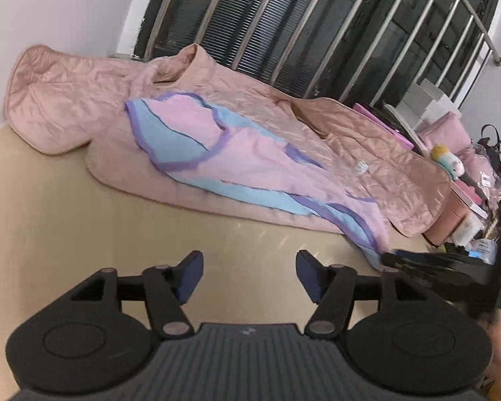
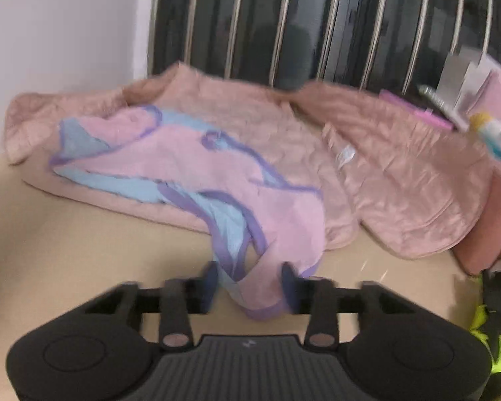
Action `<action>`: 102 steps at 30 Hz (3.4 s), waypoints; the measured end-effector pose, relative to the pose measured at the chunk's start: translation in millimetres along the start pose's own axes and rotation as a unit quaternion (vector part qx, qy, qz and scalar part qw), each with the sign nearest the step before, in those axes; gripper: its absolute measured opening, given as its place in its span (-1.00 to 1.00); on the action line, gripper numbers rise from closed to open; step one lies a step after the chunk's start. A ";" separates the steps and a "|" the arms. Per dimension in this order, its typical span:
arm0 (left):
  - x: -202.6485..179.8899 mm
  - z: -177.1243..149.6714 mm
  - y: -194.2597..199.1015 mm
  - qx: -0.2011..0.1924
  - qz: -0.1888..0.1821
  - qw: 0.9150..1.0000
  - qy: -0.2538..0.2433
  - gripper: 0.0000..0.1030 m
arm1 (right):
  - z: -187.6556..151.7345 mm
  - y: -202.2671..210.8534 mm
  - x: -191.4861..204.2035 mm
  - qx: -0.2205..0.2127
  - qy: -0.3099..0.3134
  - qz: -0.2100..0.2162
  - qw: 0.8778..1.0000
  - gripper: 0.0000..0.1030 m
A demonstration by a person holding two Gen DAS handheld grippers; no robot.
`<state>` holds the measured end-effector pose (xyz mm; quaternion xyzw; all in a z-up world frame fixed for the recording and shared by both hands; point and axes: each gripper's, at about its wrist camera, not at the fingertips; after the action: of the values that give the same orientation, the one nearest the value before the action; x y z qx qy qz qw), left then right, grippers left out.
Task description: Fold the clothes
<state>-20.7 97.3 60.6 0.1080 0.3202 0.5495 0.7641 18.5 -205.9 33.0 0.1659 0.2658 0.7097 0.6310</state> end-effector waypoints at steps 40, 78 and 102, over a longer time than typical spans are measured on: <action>-37.6 -66.0 30.1 0.093 -0.084 0.991 -0.052 -0.96 | -66.2 146.6 13.7 0.050 -0.076 0.182 0.979 -0.98; -49.8 -54.2 2.5 0.017 0.059 0.998 -0.015 -0.93 | -39.6 77.4 87.8 -0.046 0.124 0.041 0.990 -0.39; -82.6 -78.9 28.6 -0.019 0.113 0.980 -0.164 -0.32 | -67.7 89.5 101.2 -0.094 0.206 -0.109 0.968 -0.46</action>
<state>-106.5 18.1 45.1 0.2174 0.1655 0.6134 0.7410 -107.5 -123.3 20.9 -0.0741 0.3391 0.6772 0.6488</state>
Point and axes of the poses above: each gripper's, at about its wrist camera, not at the fingertips, and y roughly against the way its jaws point, x to its left, z to its top, and after that the axes turned 5 degrees about -x, right-handed
